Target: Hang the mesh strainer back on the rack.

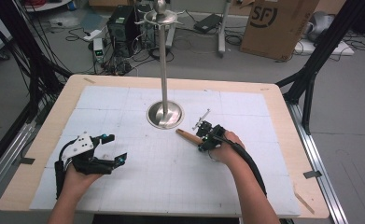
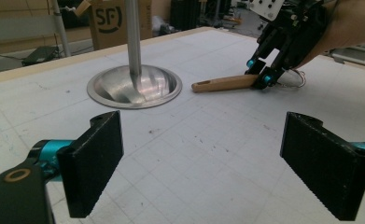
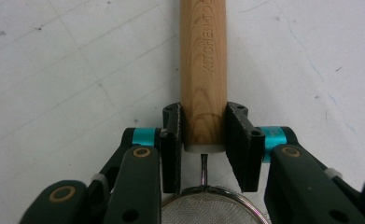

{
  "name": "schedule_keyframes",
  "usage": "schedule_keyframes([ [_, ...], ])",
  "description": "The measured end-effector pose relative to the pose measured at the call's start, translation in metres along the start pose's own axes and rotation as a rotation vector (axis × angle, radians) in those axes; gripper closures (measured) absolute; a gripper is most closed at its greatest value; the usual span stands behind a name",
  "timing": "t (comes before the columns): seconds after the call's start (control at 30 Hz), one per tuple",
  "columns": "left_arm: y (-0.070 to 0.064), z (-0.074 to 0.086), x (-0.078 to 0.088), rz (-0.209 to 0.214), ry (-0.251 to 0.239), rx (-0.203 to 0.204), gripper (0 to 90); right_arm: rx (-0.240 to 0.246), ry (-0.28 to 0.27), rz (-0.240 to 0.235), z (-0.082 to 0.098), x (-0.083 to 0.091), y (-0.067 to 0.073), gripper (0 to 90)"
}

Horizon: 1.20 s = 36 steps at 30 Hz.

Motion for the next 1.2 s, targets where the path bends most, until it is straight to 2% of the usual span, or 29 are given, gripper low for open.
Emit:
schedule_keyframes([
  [0.17,0.002,-0.001,0.002,-0.003,-0.005,0.002,13.9,-0.038,-0.022,-0.004,0.001,0.001,-0.001,68.9],
  [0.33,0.004,-0.001,0.003,-0.01,-0.007,0.007,13.8,-0.086,-0.04,-0.035,0.0,0.004,0.001,68.9],
  [0.5,0.004,-0.001,0.003,-0.007,-0.006,0.001,13.8,-0.078,-0.095,-0.058,-0.008,0.011,0.006,68.8],
  [0.73,0.004,-0.001,0.003,-0.009,-0.007,0.004,13.8,-0.086,-0.194,-0.089,-0.018,0.022,0.009,68.9],
  [0.8,0.004,-0.001,0.003,-0.008,-0.007,0.005,13.8,-0.112,-0.236,-0.104,-0.02,0.027,0.01,68.9],
  [1.0,0.004,-0.001,0.003,-0.009,-0.006,0.004,13.8,-0.122,-0.335,-0.103,-0.024,0.041,0.009,68.8],
  [1.2,0.004,-0.001,0.003,-0.01,-0.007,0.004,13.9,-0.107,-0.45,-0.087,-0.036,0.061,0.01,68.8],
])
Point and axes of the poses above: each handheld gripper's, and its own axes: x roughly backward along the jaws, z roughly out of its underside, y roughly to its left, the point moved 10 cm from there along -x, roughly forward along the jaws, and after that the axes turned 12 degrees about -y, right-handed, at the moved point
